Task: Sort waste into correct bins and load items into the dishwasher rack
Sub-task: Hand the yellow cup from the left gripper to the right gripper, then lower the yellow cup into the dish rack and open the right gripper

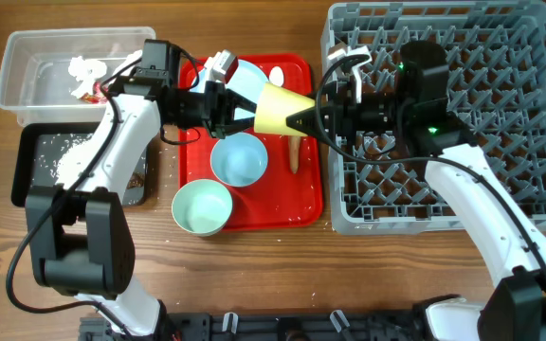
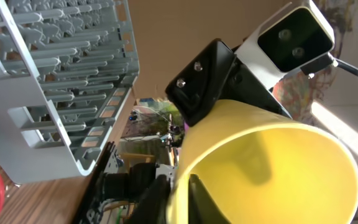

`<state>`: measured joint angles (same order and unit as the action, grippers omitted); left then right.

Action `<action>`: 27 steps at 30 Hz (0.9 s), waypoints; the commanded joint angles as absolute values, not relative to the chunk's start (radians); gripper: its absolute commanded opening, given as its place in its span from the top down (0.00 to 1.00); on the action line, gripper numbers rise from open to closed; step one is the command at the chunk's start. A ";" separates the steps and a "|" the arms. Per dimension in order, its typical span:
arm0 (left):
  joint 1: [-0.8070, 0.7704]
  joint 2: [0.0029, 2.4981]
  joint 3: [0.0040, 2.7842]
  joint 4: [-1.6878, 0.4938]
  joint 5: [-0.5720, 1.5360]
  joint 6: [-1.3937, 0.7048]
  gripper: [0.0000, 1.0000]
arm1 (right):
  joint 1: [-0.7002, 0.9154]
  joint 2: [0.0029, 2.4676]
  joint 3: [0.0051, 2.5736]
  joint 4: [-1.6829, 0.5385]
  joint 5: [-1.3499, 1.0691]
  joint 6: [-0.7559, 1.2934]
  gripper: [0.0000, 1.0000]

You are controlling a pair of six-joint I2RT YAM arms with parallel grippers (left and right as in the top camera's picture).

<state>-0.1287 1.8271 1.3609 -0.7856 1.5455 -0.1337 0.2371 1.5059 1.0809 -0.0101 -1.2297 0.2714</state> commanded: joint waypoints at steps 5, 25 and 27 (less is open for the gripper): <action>-0.133 1.833 1.355 -0.785 1.576 -0.119 0.80 | 0.181 1.521 1.101 -0.008 -1.232 0.294 0.65; -0.134 1.833 1.355 -0.828 0.887 -0.120 0.83 | 0.089 1.456 1.287 -0.685 -0.488 0.278 0.66; -0.134 1.833 1.355 -0.843 0.797 -0.120 0.83 | 0.089 1.456 1.362 -0.809 -0.404 0.253 0.66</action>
